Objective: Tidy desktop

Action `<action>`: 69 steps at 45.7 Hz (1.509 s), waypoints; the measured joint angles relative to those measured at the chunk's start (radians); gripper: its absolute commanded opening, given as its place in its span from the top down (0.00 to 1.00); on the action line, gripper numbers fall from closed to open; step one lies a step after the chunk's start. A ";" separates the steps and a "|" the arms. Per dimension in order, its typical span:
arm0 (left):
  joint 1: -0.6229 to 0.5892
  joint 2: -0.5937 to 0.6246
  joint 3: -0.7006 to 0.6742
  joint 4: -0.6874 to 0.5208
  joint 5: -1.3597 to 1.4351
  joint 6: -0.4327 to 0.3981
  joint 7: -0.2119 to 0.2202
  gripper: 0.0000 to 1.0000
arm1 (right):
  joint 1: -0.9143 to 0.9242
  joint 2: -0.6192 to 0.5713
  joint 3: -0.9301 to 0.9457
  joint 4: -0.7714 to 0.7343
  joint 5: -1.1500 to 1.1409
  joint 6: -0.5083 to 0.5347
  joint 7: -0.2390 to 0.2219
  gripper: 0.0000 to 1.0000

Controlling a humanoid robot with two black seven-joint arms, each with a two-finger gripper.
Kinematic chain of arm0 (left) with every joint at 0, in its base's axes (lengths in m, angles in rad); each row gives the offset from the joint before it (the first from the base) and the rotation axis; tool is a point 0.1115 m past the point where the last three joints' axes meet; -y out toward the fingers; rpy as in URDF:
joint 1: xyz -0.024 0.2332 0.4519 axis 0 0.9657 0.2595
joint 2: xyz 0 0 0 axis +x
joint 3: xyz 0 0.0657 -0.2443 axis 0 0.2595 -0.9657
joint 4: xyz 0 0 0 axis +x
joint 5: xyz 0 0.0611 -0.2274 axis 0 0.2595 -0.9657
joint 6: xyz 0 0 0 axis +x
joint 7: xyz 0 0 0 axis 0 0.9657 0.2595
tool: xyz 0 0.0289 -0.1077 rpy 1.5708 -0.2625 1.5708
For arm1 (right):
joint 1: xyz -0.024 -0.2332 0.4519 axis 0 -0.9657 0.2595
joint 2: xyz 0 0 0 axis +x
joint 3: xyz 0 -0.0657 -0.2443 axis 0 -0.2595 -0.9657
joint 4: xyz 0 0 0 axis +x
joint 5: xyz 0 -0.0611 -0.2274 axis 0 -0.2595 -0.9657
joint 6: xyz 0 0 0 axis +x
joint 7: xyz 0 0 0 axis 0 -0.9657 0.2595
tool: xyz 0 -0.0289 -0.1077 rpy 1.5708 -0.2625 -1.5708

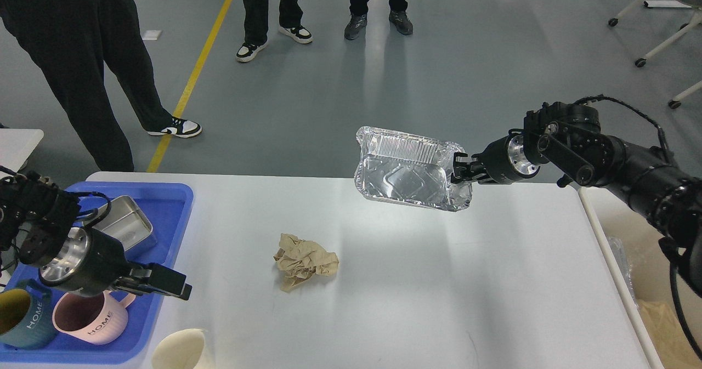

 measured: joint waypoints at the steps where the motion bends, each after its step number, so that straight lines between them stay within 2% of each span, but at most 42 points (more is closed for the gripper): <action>1: 0.004 -0.004 0.000 0.000 0.000 0.000 0.000 0.08 | 0.000 0.000 0.000 0.001 0.000 0.000 0.000 1.00; 10: 0.015 -0.007 0.003 0.008 0.001 0.000 -0.001 0.08 | 0.008 0.000 0.000 0.003 0.001 0.000 0.000 1.00; 30: 0.145 -0.010 0.002 0.013 0.040 0.000 0.000 0.08 | 0.018 0.016 0.002 0.004 0.002 0.000 0.000 1.00; 44: 0.186 -0.099 -0.012 0.035 0.110 0.000 0.000 0.09 | 0.016 0.020 0.003 0.003 0.002 -0.002 0.000 1.00; 52: 0.192 -0.132 0.001 0.055 0.144 0.000 0.000 0.13 | 0.011 0.020 0.003 0.005 0.002 -0.002 0.000 1.00; 69: 0.225 -0.176 0.002 0.058 0.209 0.000 0.001 0.39 | 0.010 0.017 0.007 0.019 0.002 -0.006 0.001 1.00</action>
